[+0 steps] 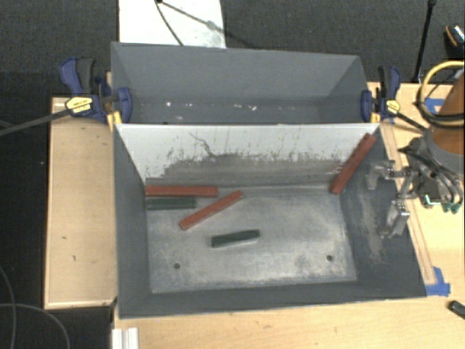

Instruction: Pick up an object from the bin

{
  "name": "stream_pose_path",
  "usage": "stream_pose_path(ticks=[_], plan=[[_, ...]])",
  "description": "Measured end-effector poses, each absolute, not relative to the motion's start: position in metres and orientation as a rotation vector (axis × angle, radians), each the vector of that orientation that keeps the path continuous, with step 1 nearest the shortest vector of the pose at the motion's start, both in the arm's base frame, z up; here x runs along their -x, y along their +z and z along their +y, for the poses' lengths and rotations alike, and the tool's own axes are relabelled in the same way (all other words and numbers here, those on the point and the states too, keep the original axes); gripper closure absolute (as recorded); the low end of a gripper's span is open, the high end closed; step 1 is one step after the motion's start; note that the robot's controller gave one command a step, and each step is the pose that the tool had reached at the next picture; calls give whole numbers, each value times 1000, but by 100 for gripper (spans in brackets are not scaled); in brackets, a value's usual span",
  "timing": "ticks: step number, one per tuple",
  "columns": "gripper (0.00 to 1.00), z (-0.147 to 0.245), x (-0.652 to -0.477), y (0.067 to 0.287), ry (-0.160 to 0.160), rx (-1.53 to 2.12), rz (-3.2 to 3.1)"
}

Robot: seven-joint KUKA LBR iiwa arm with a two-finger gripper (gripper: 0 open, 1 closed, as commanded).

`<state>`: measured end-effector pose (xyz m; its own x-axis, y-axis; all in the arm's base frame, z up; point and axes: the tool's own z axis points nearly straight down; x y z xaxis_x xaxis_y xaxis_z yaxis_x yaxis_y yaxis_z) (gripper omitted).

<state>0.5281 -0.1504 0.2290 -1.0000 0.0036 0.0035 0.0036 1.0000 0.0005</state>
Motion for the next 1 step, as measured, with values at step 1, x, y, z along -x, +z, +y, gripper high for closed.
stream_pose_path(ticks=[1], plan=[[0, -80, -564, 181, -6, -164, -3137]])
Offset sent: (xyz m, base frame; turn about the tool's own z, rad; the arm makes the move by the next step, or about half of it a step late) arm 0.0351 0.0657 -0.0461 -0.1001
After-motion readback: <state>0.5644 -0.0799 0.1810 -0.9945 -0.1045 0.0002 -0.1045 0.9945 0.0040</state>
